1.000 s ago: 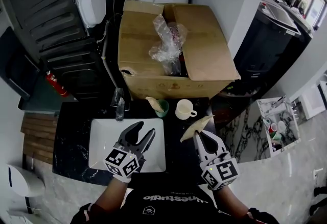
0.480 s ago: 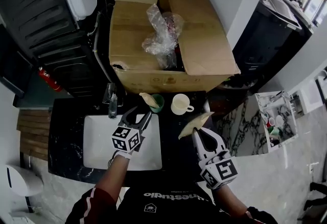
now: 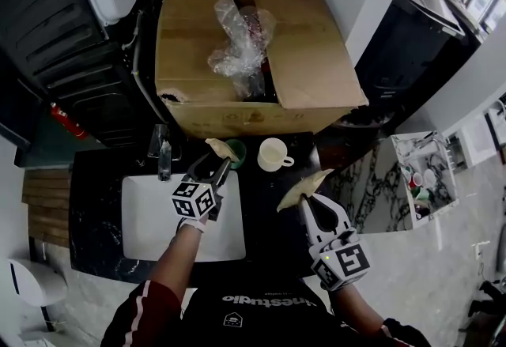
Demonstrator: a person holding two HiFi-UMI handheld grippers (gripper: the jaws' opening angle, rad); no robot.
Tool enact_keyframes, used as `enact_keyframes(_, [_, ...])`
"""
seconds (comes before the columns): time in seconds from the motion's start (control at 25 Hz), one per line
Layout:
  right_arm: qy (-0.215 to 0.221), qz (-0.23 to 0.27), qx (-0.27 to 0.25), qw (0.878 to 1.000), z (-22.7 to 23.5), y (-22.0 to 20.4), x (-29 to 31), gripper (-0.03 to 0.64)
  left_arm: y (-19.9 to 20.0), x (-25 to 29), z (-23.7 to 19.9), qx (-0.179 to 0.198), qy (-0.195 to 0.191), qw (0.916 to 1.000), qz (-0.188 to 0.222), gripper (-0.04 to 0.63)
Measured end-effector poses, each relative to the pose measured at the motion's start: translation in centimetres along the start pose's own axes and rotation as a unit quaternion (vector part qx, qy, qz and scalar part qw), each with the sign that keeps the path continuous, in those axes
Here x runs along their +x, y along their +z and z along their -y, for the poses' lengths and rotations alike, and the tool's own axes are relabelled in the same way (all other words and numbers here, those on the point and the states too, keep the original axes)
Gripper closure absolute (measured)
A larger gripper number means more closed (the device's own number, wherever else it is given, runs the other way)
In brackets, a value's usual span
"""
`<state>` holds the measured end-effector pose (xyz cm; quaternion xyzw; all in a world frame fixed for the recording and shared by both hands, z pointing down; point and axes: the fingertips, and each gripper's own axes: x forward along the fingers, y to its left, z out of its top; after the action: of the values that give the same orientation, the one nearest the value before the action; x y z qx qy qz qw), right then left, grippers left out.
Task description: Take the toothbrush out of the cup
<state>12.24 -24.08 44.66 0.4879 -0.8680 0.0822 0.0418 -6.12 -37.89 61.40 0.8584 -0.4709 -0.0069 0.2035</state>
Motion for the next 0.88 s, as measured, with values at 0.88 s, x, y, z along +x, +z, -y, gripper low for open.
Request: enact_keyframes(0.88, [0.008,-0.004,-0.010,1.000,-0.3,0.6,-0.3,0.572,3.2,0.2,1.5,0.033,-0.009,0.9988,0.034,0.560])
